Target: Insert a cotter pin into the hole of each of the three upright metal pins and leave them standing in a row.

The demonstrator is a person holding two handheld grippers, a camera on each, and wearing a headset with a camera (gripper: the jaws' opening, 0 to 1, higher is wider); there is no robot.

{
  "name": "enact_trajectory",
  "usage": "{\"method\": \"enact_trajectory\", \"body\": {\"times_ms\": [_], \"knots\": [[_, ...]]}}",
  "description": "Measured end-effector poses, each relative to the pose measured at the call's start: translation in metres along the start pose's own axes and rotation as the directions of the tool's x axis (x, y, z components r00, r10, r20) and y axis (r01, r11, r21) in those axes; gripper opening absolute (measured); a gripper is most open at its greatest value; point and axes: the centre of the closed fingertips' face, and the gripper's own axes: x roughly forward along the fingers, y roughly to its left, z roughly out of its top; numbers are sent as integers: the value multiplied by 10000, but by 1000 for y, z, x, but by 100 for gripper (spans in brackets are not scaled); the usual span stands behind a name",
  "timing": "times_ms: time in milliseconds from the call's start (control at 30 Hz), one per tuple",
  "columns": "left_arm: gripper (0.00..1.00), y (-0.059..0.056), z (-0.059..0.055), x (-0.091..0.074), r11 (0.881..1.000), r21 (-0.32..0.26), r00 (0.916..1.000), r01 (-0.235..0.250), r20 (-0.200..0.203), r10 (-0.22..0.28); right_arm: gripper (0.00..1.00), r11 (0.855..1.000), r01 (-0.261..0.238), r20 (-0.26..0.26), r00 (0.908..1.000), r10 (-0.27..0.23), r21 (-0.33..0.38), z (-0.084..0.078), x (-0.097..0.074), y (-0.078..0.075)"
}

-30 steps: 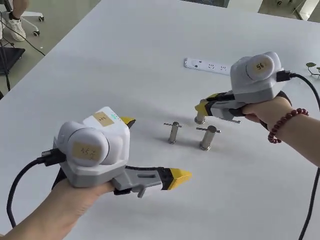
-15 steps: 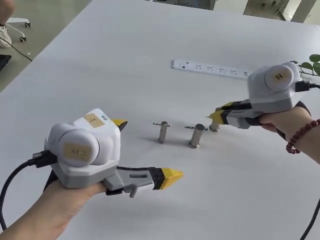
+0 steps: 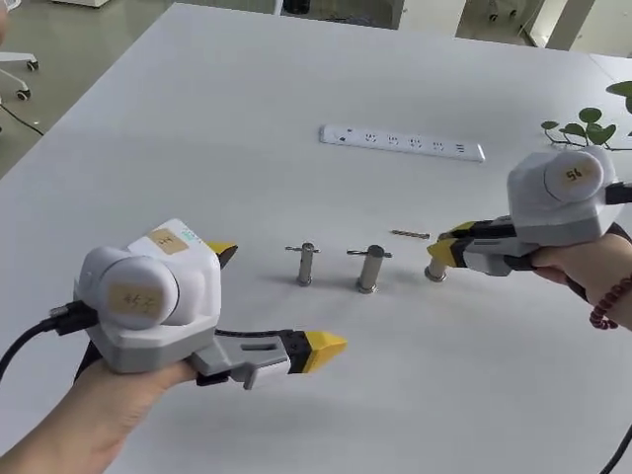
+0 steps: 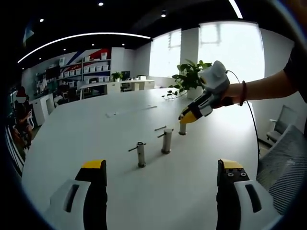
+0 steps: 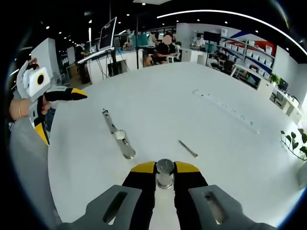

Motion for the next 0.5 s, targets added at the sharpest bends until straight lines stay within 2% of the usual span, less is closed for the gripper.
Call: {"method": "enact_trajectory", "body": {"times_ms": [167, 233, 500], "knots": [[96, -2, 2, 0, 10000, 31, 10000, 56, 51, -56, 8, 9998, -133, -19, 9999, 133, -140, -6, -6, 11], [96, -3, 2, -1, 10000, 49, 9999, 82, 59, -82, 8, 9997, -221, -11, 9998, 220, -135, -7, -4, 7], [96, -6, 3, 0, 9998, 73, 9998, 197, 80, -197, 8, 9980, -564, 48, 9984, 566, -279, -13, -9, 34]]}}
